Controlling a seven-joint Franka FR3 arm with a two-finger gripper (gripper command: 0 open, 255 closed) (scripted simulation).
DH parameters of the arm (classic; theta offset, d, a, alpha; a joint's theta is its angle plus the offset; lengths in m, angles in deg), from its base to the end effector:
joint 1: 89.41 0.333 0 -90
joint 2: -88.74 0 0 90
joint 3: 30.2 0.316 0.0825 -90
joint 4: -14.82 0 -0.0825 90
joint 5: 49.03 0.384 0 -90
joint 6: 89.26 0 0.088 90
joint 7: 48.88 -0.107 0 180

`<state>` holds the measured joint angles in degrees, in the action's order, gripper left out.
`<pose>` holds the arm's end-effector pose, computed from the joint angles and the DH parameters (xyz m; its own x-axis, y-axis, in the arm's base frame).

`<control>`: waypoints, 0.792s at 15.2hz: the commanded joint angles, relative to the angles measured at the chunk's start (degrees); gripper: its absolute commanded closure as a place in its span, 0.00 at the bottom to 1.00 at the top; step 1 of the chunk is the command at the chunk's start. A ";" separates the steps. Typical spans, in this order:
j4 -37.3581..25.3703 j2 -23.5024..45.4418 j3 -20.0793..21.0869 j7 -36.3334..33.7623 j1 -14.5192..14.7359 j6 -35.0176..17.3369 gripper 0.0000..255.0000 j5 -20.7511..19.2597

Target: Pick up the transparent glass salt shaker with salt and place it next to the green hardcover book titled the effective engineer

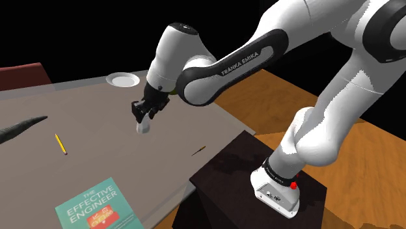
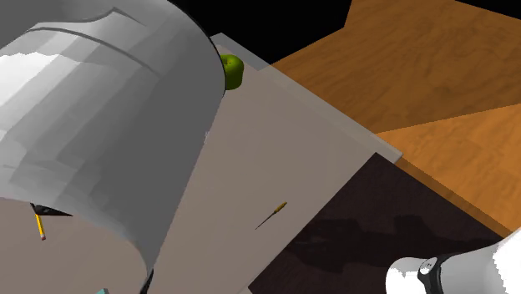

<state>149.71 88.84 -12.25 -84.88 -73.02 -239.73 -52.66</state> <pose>0.4337 0.2981 0.3561 0.9705 0.0064 0.2410 0.0365 -0.9921 -0.1204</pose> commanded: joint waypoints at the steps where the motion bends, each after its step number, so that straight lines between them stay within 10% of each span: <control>1: -0.86 1.37 1.45 -5.13 1.49 -0.27 1.00 -2.59; 12: -12.05 12.33 4.82 -28.78 12.05 3.11 1.00 -16.47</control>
<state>139.55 99.94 -7.54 -111.82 -62.09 -237.63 -68.11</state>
